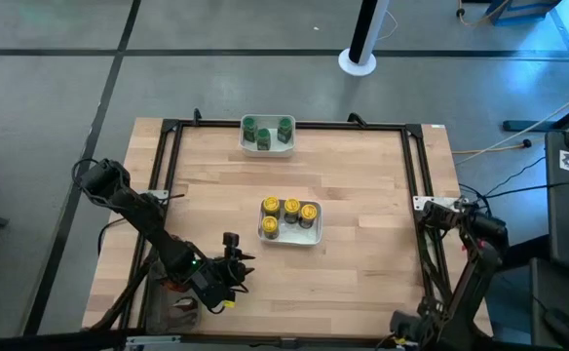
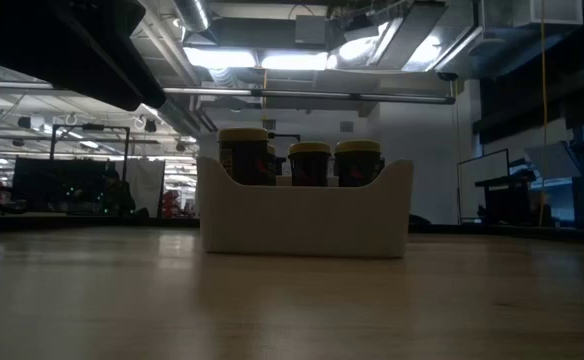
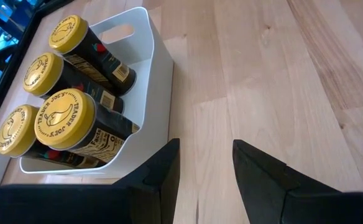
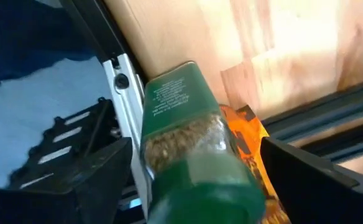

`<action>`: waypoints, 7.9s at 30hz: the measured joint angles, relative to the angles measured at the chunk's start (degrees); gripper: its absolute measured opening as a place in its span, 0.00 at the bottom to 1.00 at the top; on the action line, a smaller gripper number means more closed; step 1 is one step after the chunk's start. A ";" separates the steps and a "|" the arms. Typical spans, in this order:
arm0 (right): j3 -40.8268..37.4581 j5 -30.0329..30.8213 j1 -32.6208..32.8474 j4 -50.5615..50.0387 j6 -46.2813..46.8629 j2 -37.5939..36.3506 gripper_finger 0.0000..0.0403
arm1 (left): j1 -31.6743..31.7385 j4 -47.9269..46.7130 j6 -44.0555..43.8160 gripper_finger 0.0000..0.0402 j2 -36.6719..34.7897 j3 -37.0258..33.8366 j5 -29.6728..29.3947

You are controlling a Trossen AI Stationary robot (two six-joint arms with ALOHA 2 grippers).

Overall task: Sort spices by type
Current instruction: Put the green seasoning bottle into the top white bin

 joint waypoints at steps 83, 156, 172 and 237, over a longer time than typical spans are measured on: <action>4.48 32.28 -32.74 16.66 -49.16 1.82 0.51 | 11.81 43.38 3.35 0.14 16.52 0.04 14.88; 4.55 39.87 -62.68 18.62 -88.86 -11.55 0.50 | 5.33 -10.77 -0.23 0.01 -6.97 0.04 13.31; 4.52 22.07 -88.40 35.88 -107.28 -7.87 0.50 | 12.82 12.83 5.37 0.01 -21.09 -21.05 16.10; 4.33 10.43 -97.15 43.67 -110.44 6.90 0.73 | 22.82 29.54 11.34 0.01 -22.40 -27.65 16.13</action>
